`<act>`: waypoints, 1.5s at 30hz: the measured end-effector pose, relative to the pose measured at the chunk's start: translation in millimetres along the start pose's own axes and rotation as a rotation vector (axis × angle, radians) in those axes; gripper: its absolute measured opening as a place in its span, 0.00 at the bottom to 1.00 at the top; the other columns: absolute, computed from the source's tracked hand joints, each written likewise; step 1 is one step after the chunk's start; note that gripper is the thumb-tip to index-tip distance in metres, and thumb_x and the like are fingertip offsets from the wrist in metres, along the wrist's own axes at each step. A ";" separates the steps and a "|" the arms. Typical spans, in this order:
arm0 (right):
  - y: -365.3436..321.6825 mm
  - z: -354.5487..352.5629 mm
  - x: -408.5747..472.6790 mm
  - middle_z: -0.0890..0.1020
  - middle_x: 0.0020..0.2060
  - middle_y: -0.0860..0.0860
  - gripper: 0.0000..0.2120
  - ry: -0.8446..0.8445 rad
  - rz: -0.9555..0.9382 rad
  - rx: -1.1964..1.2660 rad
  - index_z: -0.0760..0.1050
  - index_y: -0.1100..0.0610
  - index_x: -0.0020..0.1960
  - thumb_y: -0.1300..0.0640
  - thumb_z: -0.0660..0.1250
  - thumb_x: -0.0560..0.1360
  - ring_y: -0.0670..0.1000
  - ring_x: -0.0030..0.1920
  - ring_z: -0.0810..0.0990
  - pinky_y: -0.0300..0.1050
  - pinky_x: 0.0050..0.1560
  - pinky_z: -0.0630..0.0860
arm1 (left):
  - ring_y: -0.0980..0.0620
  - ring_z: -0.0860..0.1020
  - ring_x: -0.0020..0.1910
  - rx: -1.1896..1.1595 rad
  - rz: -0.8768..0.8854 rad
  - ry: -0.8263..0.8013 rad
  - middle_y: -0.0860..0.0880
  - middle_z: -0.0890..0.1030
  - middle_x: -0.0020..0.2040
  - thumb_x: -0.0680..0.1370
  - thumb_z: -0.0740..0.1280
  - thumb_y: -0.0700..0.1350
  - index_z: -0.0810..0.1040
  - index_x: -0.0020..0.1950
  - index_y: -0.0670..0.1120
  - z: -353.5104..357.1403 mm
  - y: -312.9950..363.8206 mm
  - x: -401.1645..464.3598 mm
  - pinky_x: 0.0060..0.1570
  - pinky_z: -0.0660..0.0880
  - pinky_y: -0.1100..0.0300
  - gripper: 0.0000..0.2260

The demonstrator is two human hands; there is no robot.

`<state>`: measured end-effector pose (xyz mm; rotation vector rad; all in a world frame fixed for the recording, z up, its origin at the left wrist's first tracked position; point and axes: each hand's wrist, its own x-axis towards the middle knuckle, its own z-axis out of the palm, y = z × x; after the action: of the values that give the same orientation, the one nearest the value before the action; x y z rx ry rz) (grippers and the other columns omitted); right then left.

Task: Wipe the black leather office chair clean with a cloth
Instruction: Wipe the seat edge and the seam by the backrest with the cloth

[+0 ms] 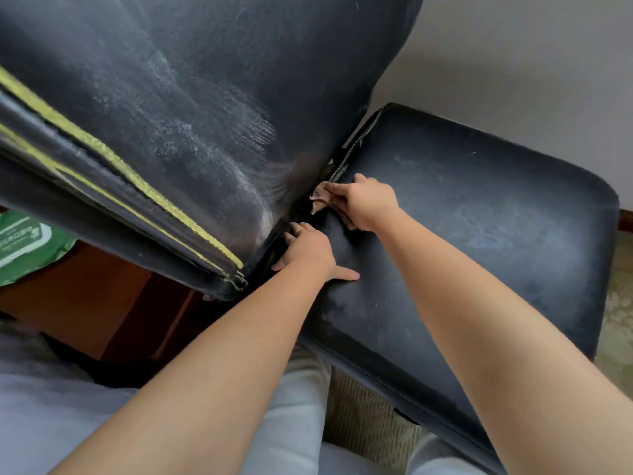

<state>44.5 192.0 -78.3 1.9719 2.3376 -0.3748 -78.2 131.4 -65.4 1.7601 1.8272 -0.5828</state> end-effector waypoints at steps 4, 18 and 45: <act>-8.0 6.7 3.4 0.71 0.54 0.56 0.21 0.077 0.086 0.028 0.62 0.40 0.72 0.49 0.58 0.80 0.59 0.55 0.72 0.46 0.43 0.65 | 0.36 0.48 0.76 0.048 -0.026 -0.021 0.35 0.44 0.77 0.60 0.72 0.72 0.38 0.76 0.33 0.2 3.8 4.2 0.67 0.65 0.39 0.66; -15.5 9.2 3.4 0.71 0.53 0.55 0.20 0.070 -0.012 0.058 0.67 0.43 0.69 0.52 0.62 0.78 0.59 0.55 0.73 0.45 0.42 0.65 | 0.36 0.44 0.76 0.127 -0.134 -0.131 0.36 0.39 0.77 0.57 0.69 0.75 0.33 0.75 0.34 1.6 10.9 18.3 0.68 0.64 0.38 0.70; 2.2 -1.9 18.9 0.74 0.53 0.56 0.19 0.146 0.039 -0.073 0.64 0.41 0.71 0.46 0.56 0.80 0.58 0.54 0.74 0.47 0.49 0.63 | 0.36 0.46 0.76 0.152 -0.179 -0.152 0.36 0.39 0.77 0.59 0.71 0.73 0.32 0.74 0.34 -12.7 26.3 6.4 0.61 0.70 0.36 0.69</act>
<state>43.5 211.0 -80.6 2.0728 2.3546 -0.1458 -53.1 146.0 -58.4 1.6072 1.8871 -0.9219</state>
